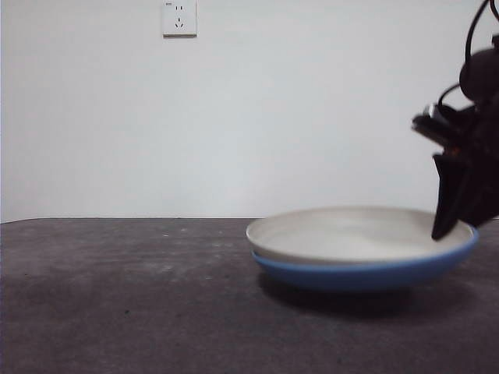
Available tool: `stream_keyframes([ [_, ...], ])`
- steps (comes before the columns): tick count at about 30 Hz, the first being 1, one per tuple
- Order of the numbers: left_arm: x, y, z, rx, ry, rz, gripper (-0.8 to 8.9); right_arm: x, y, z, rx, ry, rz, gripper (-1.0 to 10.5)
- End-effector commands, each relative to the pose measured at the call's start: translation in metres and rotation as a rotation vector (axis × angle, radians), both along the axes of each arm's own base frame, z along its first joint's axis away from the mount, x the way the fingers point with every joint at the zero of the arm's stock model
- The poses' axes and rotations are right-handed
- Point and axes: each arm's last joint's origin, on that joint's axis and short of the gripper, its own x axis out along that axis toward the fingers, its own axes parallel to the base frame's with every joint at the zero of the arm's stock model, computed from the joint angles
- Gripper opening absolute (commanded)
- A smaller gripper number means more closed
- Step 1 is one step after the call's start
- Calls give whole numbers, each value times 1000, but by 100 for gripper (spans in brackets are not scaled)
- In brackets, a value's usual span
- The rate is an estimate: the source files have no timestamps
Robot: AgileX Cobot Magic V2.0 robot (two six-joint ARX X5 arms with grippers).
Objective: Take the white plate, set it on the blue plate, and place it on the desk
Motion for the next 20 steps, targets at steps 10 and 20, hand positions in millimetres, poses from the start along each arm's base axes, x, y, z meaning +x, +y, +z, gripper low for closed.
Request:
stream_keyframes([
  [10,-1,0,4,-16,-13,-4,626,7,48,40,60,-21,29,8],
  [20,-1,0,4,-16,-13,-4,626,5,97,34,98,-17,88,8],
])
